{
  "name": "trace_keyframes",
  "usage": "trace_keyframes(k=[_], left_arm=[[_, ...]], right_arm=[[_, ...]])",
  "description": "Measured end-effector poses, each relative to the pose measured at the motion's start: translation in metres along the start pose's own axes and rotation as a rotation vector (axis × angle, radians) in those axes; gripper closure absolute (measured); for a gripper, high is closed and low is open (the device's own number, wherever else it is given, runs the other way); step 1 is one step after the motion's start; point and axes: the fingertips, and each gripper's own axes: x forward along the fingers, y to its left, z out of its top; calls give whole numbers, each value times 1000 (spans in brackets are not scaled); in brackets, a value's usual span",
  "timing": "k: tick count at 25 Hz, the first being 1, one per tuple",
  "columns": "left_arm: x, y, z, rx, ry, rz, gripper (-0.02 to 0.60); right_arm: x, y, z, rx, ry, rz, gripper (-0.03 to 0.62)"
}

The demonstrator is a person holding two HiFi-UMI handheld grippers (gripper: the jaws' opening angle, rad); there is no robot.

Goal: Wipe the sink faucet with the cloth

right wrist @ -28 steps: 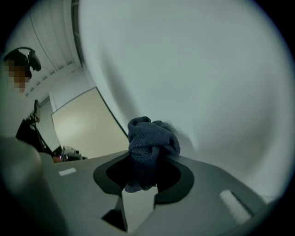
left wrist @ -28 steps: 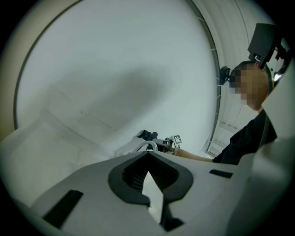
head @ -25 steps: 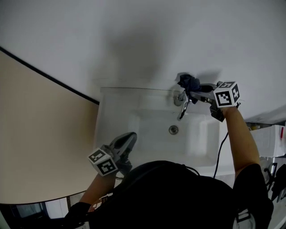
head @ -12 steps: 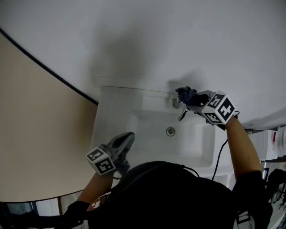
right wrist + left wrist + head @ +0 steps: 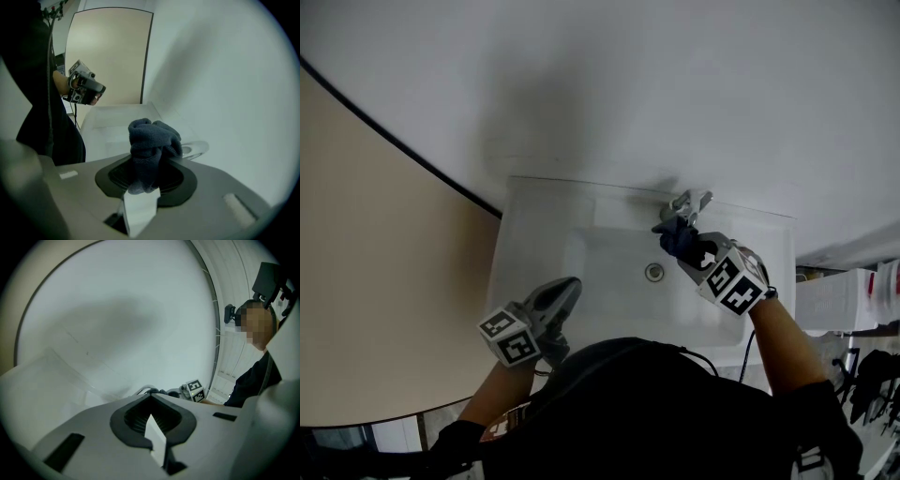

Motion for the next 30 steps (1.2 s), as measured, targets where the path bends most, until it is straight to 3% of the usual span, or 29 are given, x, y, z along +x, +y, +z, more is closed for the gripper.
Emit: trace_keyframes(k=[6, 9, 14, 17, 20, 24, 30], left_arm=[[-3, 8, -7, -8, 19, 14, 581], [-7, 12, -14, -16, 23, 23, 581], [-10, 22, -21, -28, 49, 52, 581], [-12, 28, -26, -36, 61, 73, 581], [-15, 35, -30, -42, 67, 91, 581], [-24, 40, -33, -53, 77, 112, 581], [-24, 51, -39, -72, 98, 126, 581]], right_arm=[[51, 28, -43, -18, 45, -35, 477], [82, 24, -75, 53, 45, -60, 477], [107, -41, -103, 280, -98, -237, 477], [113, -76, -91, 272, -193, -343, 477], [125, -90, -69, 235, -252, -387, 477], [144, -86, -66, 206, -239, -406, 477], [190, -73, -85, 292, -118, -355, 477]])
